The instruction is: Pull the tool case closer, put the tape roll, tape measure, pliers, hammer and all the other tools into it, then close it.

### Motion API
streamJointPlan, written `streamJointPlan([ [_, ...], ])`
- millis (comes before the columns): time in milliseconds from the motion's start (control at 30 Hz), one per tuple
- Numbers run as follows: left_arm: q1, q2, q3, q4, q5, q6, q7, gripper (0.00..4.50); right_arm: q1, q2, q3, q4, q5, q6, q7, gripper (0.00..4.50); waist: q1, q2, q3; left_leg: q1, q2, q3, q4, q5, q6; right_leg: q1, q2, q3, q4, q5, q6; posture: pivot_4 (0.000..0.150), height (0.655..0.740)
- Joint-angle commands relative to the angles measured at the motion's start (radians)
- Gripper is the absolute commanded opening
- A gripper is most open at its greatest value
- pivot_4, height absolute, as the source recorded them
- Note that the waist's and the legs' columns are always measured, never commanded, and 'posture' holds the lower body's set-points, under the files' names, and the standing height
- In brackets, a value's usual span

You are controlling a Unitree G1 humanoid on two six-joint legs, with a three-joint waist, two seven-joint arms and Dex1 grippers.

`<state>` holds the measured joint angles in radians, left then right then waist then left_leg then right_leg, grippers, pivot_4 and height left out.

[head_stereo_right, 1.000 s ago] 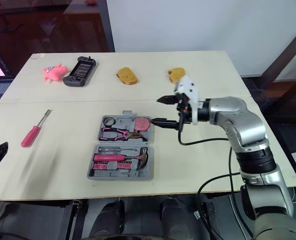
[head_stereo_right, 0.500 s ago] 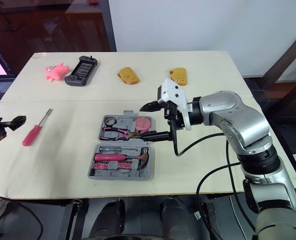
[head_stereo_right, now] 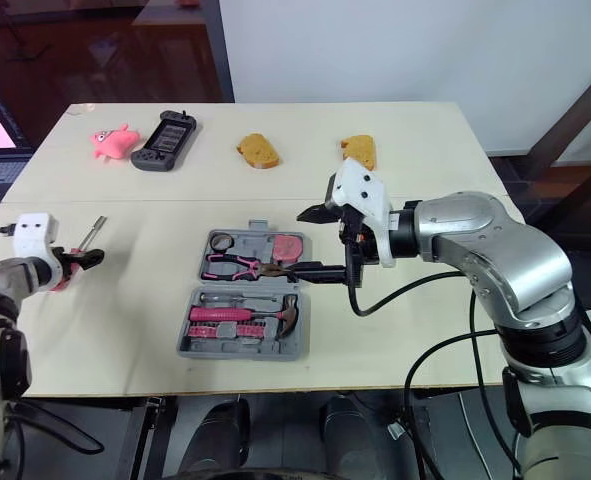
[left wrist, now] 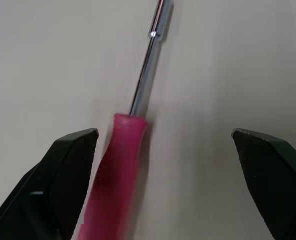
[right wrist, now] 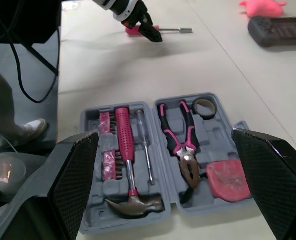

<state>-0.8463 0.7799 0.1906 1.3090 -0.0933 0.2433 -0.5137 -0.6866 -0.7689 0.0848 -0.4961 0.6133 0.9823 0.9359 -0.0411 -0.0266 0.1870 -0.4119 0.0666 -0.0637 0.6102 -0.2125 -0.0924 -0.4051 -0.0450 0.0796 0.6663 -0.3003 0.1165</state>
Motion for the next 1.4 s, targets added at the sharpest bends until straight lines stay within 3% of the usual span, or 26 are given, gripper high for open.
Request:
streamJointPlan([
  [33,-0.029,-0.002,0.012,0.017,0.019,-0.025,0.028,4.5,-0.018,-0.027,-0.042,-0.037,0.019,0.006,-0.016,4.47,0.0,0.0,0.0,0.0,0.0,0.0,0.0,0.0,0.0,0.0,0.0,0.0,0.0,0.0,0.0,0.15,0.74],
  [133,-0.037,-0.025,0.023,0.03,0.021,-0.009,0.051,3.57,-0.022,-0.046,-0.044,-0.047,0.017,0.024,-0.027,4.5,-0.001,0.0,0.0,0.0,0.0,0.0,0.0,0.0,0.0,0.0,0.0,0.0,0.0,0.0,0.0,0.15,0.74],
  [333,-0.062,-0.042,0.045,0.031,0.02,0.023,0.049,0.52,-0.03,-0.062,-0.045,-0.05,0.017,0.039,-0.043,4.5,-0.001,0.0,0.0,0.0,0.0,0.0,0.0,0.0,0.0,0.0,0.0,0.0,0.0,0.0,0.0,0.15,0.74],
  [633,-0.107,-0.042,0.048,0.008,0.013,0.083,0.023,0.48,-0.033,-0.062,-0.018,-0.042,0.001,0.021,-0.039,4.5,0.0,0.0,0.0,0.0,0.0,0.0,0.0,0.0,0.0,0.0,0.0,0.0,0.0,0.0,0.0,0.15,0.74],
  [800,-0.11,-0.029,0.004,-0.086,0.026,0.223,-0.028,0.47,-0.042,-0.048,0.013,-0.017,-0.008,-0.006,-0.02,4.5,-0.002,0.0,0.0,0.0,0.0,0.0,0.0,0.0,0.0,0.0,0.0,0.0,0.0,0.0,0.0,0.15,0.74],
  [933,0.036,-0.033,0.016,-0.389,-0.03,0.447,-0.08,0.47,-0.05,-0.037,0.035,0.001,-0.004,-0.02,-0.001,4.5,-0.008,0.0,0.0,0.0,0.0,0.0,0.0,0.0,0.0,0.0,0.0,0.0,0.0,0.0,0.0,0.15,0.74],
  [1033,0.321,-0.061,0.094,-0.902,-0.144,0.752,-0.065,0.47,-0.057,-0.032,0.054,0.025,-0.006,-0.037,0.026,4.5,-0.023,0.0,0.0,0.0,0.0,0.0,-0.001,0.0,0.0,0.0,0.0,0.001,0.001,0.0,0.0,0.15,0.74],
  [1100,0.438,-0.088,0.135,-1.099,-0.185,0.85,-0.036,0.47,-0.063,-0.028,0.065,0.036,-0.011,-0.046,0.033,4.5,-0.024,0.001,0.0,0.0,0.0,0.0,-0.001,0.0,0.0,0.0,-0.001,0.001,0.001,0.0,0.001,0.15,0.74],
  [1367,0.71,-0.212,0.246,-1.444,-0.25,0.944,0.063,0.47,-0.068,-0.013,0.097,0.067,-0.032,-0.089,0.053,4.5,-0.005,0.001,0.0,0.001,0.0,-0.001,0.002,0.0,0.0,0.002,-0.001,0.001,0.0,0.0,0.0,0.15,0.74],
  [1400,0.727,-0.224,0.25,-1.468,-0.255,0.94,0.07,0.97,-0.066,-0.013,0.099,0.07,-0.035,-0.094,0.054,4.5,-0.003,0.001,0.0,0.001,0.0,-0.001,0.002,0.0,0.0,0.002,-0.001,0.001,0.0,0.0,0.0,0.15,0.74],
])
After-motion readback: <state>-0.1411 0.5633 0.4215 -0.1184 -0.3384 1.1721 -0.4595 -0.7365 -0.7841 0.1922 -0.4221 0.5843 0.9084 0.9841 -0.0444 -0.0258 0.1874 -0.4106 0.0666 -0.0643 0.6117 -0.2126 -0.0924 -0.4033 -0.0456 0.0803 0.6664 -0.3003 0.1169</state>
